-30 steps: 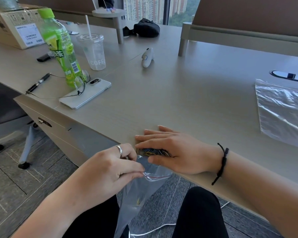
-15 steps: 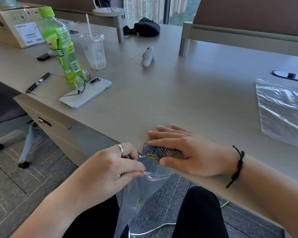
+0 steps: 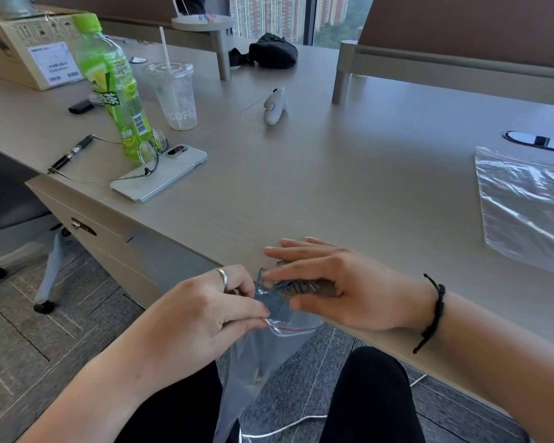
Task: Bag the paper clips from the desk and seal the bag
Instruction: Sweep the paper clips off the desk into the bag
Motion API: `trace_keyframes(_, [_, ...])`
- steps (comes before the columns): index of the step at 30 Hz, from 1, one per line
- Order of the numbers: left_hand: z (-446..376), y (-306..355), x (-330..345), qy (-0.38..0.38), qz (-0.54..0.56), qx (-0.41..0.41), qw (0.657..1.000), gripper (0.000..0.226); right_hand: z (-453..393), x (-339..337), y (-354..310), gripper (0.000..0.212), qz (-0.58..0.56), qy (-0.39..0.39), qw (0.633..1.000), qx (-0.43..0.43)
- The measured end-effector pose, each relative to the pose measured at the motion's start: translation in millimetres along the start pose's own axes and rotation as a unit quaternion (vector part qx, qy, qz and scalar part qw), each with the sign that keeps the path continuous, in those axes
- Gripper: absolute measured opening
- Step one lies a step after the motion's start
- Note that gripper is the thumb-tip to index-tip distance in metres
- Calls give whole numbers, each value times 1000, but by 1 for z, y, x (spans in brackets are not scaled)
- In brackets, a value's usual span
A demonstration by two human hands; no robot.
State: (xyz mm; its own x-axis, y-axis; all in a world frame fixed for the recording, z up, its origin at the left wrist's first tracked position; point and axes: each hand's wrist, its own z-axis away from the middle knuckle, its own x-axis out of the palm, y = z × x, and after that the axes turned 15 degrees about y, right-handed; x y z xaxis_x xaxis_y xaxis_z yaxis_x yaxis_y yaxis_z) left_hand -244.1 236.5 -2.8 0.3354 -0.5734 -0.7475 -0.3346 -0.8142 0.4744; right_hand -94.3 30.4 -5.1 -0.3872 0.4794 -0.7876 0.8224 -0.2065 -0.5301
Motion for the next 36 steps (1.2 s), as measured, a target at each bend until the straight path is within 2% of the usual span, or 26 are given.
trace_keyframes(2, [0, 0, 1, -1, 0, 1, 1000, 20, -1, -1, 1, 51, -13, 15, 1000, 21])
trace_keyframes(5, [-1, 0, 1, -2, -1, 2, 1000, 18, -7, 1, 1, 58, 39, -4, 999, 27])
trace_keyframes(9, [-2, 2, 0, -2, 1, 2, 1000, 20, -13, 7, -3, 49, 79, -24, 997, 1])
trace_keyframes(14, [-2, 2, 0, 1, 3, 2, 1000, 21, -8, 3, -4, 39, 30, -32, 999, -4])
trace_keyframes(18, [-2, 1, 2, -2, 2, 5, 1000, 19, -1, -7, -1, 40, -63, 1, 997, 55])
trace_keyframes(21, [-2, 1, 3, -4, 1, 7, 1000, 18, 1, -13, 5, 44, -43, 5, 995, 85])
trace_keyframes(25, [-2, 3, 3, -3, 4, 8, 1000, 19, 1, -12, 7, 44, 0, -20, 997, 75])
trace_keyframes(29, [-2, 3, 3, 3, -2, 9, 1000, 19, 4, -16, 12, 43, 2, -13, 996, 92])
trace_keyframes(32, [-2, 4, 4, 3, 6, 5, 1000, 19, 12, -20, 19, 55, 78, -25, 993, 84])
trace_keyframes(36, [-2, 4, 7, -3, 9, 5, 1000, 17, 15, -17, 7, 85, 139, -81, 986, 44])
